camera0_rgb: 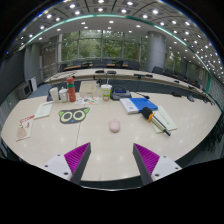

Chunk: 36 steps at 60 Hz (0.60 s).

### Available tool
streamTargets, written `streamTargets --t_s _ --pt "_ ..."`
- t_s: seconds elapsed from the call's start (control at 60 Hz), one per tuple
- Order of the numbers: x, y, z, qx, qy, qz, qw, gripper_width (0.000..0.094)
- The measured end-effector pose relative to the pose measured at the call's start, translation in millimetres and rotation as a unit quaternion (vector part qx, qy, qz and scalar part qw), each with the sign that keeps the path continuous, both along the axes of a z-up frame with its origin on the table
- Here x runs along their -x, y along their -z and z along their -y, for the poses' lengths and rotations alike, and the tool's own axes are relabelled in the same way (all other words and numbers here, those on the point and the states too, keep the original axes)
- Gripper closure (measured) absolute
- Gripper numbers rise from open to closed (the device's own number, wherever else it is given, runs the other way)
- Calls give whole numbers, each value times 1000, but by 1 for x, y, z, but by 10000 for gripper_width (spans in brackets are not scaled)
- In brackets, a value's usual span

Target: Arrange mouse

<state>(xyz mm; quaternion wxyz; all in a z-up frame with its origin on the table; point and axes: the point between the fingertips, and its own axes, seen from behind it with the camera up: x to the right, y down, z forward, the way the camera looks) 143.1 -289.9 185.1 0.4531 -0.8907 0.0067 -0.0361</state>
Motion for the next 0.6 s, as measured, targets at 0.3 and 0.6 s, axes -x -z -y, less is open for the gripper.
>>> streamTargets --t_s 0.3,0.6 --pt "-22 46 -14 29 15 0 999 78" --pt "-33 123 -149 26 -1 -8 1000 83"
